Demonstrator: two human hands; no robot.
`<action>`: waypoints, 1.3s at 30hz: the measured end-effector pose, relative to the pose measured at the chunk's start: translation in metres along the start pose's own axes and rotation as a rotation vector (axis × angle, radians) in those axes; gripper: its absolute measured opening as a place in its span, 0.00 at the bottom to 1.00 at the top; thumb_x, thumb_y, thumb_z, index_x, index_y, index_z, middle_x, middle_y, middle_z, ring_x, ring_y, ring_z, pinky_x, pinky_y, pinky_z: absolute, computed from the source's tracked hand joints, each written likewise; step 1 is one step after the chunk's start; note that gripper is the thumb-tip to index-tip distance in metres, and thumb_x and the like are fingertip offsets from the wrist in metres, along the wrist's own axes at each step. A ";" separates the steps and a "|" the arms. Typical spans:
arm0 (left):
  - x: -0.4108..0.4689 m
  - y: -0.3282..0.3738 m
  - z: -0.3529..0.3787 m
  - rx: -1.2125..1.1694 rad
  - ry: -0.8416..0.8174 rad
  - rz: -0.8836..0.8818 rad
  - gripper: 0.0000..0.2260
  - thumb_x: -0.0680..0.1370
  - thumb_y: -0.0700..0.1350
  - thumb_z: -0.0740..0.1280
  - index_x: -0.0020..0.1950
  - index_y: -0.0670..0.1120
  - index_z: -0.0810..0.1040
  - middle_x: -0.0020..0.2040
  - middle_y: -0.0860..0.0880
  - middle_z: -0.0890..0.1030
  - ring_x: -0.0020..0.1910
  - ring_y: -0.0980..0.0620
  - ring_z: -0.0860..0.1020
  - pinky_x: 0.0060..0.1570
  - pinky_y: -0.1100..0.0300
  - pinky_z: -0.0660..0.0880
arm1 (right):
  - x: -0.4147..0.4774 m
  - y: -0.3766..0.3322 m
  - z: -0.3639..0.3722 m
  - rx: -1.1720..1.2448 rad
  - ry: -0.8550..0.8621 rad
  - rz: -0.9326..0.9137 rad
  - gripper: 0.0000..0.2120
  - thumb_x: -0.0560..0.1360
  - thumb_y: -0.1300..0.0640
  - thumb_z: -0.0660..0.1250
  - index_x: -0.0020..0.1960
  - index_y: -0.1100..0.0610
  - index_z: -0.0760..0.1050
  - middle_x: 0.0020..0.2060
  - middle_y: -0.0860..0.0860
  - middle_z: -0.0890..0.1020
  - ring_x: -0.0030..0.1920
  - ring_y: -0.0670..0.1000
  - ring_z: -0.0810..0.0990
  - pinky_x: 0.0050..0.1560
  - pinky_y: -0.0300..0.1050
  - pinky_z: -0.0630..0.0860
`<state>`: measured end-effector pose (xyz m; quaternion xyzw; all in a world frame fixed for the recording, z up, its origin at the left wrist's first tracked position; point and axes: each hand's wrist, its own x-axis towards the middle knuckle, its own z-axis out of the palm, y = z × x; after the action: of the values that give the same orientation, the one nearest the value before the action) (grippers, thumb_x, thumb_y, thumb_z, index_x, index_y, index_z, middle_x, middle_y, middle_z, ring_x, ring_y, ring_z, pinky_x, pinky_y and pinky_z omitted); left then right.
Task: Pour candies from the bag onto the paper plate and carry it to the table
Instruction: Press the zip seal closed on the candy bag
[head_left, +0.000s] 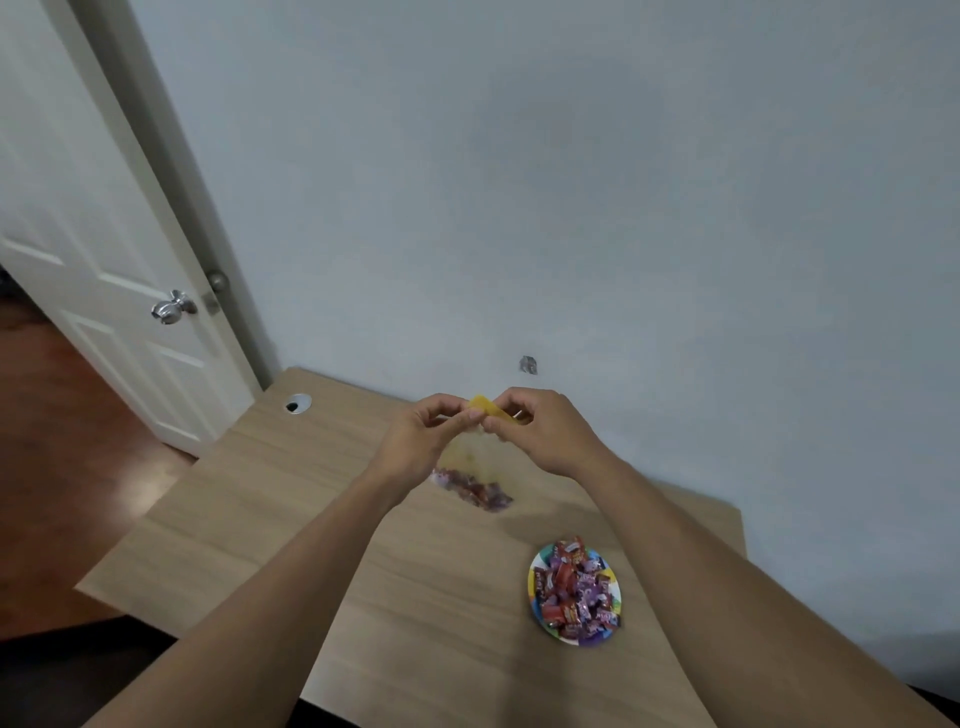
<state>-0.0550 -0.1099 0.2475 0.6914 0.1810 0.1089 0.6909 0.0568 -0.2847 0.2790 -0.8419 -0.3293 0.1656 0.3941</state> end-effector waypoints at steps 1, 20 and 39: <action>0.003 -0.003 -0.003 0.014 0.013 0.001 0.09 0.80 0.47 0.76 0.54 0.41 0.87 0.42 0.54 0.88 0.39 0.65 0.83 0.40 0.73 0.75 | 0.002 -0.001 0.005 -0.011 0.004 0.000 0.09 0.79 0.42 0.75 0.50 0.47 0.86 0.44 0.47 0.88 0.46 0.51 0.86 0.46 0.49 0.80; 0.042 -0.013 -0.029 0.099 0.295 -0.148 0.08 0.83 0.45 0.73 0.51 0.40 0.84 0.42 0.51 0.84 0.41 0.52 0.79 0.39 0.59 0.75 | 0.024 -0.017 0.063 -0.153 0.160 0.088 0.14 0.78 0.40 0.71 0.46 0.49 0.85 0.37 0.48 0.86 0.37 0.50 0.81 0.41 0.54 0.80; 0.070 -0.029 -0.079 0.024 0.460 -0.267 0.07 0.83 0.46 0.72 0.55 0.42 0.85 0.48 0.47 0.85 0.50 0.49 0.79 0.41 0.63 0.72 | 0.016 -0.018 0.082 -0.280 0.075 0.097 0.11 0.79 0.43 0.71 0.46 0.50 0.84 0.39 0.48 0.86 0.42 0.52 0.83 0.44 0.54 0.82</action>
<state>-0.0259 -0.0101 0.2139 0.6265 0.4241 0.1691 0.6317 0.0166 -0.2201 0.2408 -0.9092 -0.2931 0.1051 0.2763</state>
